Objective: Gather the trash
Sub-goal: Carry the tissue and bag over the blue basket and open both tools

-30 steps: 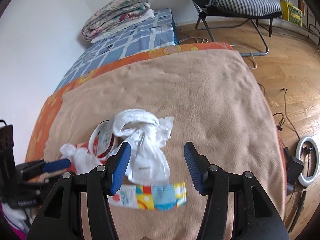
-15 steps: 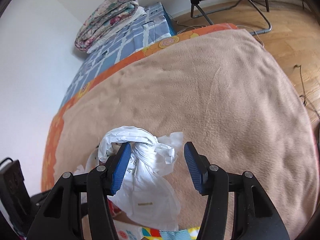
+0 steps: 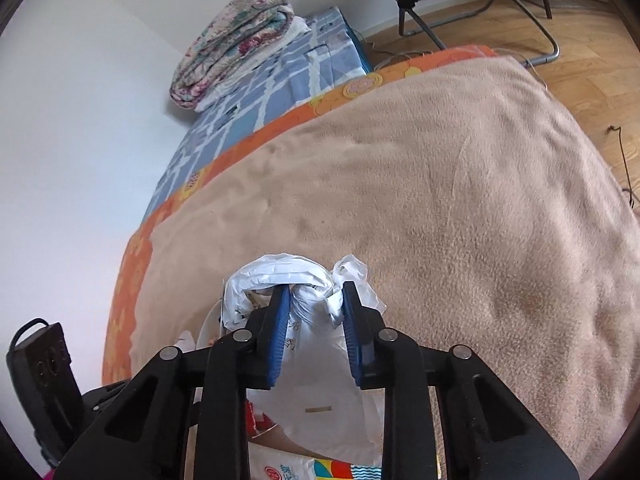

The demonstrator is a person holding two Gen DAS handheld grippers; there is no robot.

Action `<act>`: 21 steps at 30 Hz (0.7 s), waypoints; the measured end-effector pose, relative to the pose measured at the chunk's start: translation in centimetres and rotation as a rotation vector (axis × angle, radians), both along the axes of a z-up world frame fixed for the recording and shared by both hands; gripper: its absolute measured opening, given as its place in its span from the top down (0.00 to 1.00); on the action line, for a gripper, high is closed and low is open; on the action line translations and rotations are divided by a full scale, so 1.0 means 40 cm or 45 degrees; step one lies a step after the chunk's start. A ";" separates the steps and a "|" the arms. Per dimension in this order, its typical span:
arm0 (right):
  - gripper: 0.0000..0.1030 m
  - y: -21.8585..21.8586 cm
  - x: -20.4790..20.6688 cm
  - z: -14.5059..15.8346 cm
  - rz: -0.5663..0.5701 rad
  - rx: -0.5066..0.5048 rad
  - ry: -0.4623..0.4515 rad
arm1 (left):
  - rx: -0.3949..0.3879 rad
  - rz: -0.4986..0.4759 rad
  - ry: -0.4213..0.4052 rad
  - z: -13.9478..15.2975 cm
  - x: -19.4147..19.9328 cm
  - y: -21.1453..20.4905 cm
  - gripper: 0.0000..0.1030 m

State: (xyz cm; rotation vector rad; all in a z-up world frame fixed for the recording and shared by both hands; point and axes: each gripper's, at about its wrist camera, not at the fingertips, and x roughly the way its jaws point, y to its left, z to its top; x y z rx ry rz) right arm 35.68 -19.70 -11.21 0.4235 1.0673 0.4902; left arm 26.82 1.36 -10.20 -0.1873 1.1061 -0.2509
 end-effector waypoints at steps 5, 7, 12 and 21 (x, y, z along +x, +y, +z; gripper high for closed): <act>0.78 -0.020 -0.013 0.048 -0.032 -0.057 -0.085 | -0.015 0.023 -0.031 0.021 -0.011 0.018 0.66; 0.78 -0.032 -0.019 0.069 -0.046 -0.066 -0.113 | -0.017 0.025 -0.045 0.031 -0.017 0.021 0.66; 0.78 -0.039 -0.042 0.124 -0.043 -0.094 -0.174 | -0.019 0.037 -0.074 0.068 -0.041 0.027 0.66; 0.78 -0.020 -0.139 0.205 0.060 -0.190 -0.281 | -0.078 0.006 -0.056 0.095 -0.086 0.045 0.66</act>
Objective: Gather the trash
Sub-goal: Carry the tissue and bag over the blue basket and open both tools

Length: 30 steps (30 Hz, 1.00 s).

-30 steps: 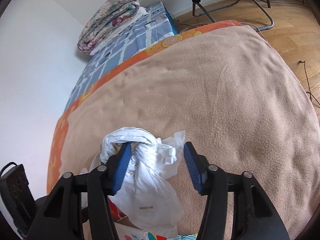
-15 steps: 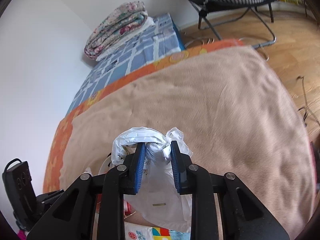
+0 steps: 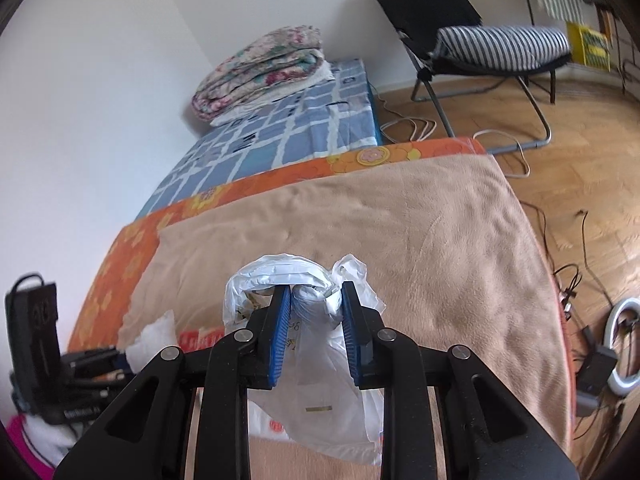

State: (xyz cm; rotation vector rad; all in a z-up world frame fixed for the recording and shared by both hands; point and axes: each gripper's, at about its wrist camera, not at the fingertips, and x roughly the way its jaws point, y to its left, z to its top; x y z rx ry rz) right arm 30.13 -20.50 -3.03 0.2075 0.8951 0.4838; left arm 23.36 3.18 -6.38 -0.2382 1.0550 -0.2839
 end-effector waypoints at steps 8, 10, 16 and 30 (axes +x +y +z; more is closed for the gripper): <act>0.78 -0.017 -0.087 0.029 0.057 -0.002 -0.001 | 0.074 -0.021 -0.003 -0.001 -0.118 0.004 0.66; 0.78 -0.017 -0.120 0.040 0.085 -0.003 -0.006 | 0.106 -0.031 -0.016 0.011 -0.147 0.000 0.66; 0.78 -0.018 -0.232 0.065 0.138 -0.006 0.002 | 0.117 -0.074 -0.041 0.047 -0.245 -0.023 0.66; 0.77 -0.015 -0.500 0.059 0.235 -0.053 0.061 | 0.148 -0.200 -0.069 0.060 -0.498 -0.120 0.66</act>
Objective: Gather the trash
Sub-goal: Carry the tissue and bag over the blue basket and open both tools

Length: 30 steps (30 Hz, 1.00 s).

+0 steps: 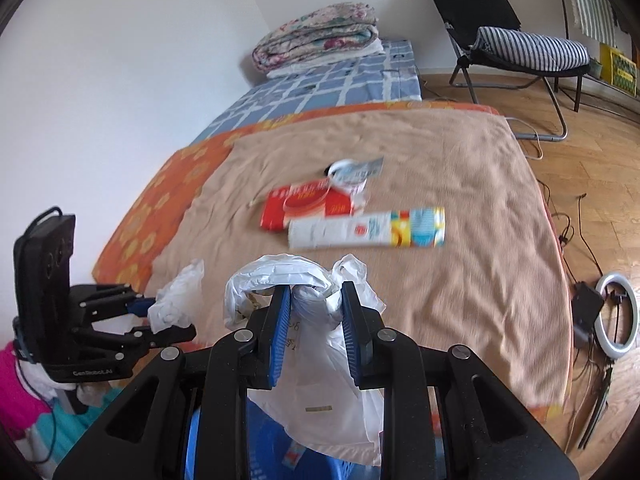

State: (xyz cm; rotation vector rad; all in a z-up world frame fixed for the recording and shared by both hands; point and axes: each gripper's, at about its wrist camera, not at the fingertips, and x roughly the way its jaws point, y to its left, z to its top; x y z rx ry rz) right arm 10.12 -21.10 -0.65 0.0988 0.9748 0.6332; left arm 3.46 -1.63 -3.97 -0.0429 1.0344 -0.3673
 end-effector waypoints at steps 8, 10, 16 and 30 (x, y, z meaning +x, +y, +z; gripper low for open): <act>0.77 0.004 -0.132 -0.031 0.051 -0.043 0.038 | 0.012 -0.042 0.044 -0.046 -0.111 -0.028 0.66; 0.77 0.006 -0.160 -0.044 0.065 -0.058 0.045 | 0.007 -0.047 0.057 -0.060 -0.129 -0.031 0.66; 0.77 0.013 -0.232 -0.085 0.101 -0.100 0.076 | -0.011 -0.061 0.129 -0.113 -0.186 -0.036 0.66; 0.76 0.026 -0.322 -0.189 0.145 -0.161 0.187 | 0.033 -0.108 0.276 -0.225 -0.263 -0.045 0.66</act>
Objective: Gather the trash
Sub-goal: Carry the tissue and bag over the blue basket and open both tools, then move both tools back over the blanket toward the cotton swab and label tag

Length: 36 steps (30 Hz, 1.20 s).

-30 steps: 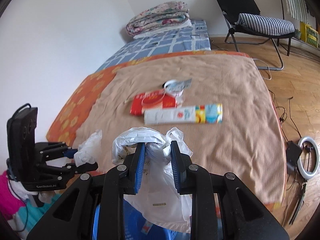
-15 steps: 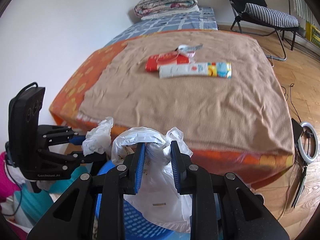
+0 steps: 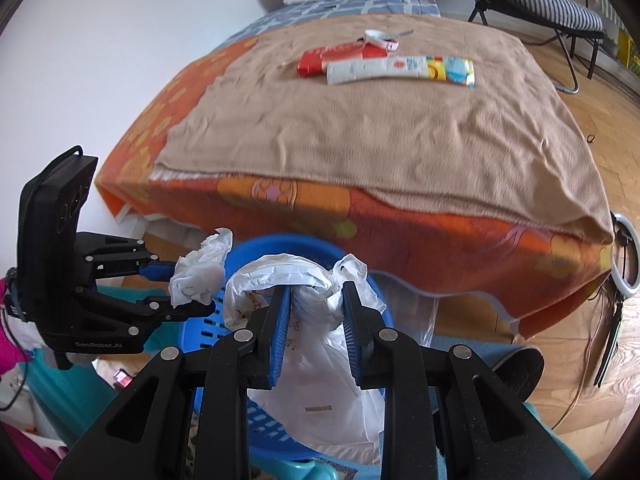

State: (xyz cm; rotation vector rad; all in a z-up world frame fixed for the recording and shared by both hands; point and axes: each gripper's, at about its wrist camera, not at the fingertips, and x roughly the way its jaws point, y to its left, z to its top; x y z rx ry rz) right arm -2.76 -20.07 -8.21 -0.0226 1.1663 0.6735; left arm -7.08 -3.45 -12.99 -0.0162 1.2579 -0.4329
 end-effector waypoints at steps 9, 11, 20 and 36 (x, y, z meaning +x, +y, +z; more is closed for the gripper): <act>0.75 0.021 -0.034 -0.040 0.053 -0.042 0.040 | 0.026 -0.016 0.053 -0.036 -0.020 -0.009 0.66; 0.75 0.024 -0.038 -0.045 0.060 -0.047 0.046 | 0.031 -0.017 0.063 -0.041 -0.021 -0.011 0.66; 0.67 0.028 -0.040 -0.063 0.063 -0.089 0.089 | 0.042 -0.009 0.072 -0.049 -0.020 -0.010 0.51; 0.58 0.027 -0.025 -0.054 0.040 -0.083 0.082 | 0.050 0.001 0.074 -0.044 -0.011 0.002 0.51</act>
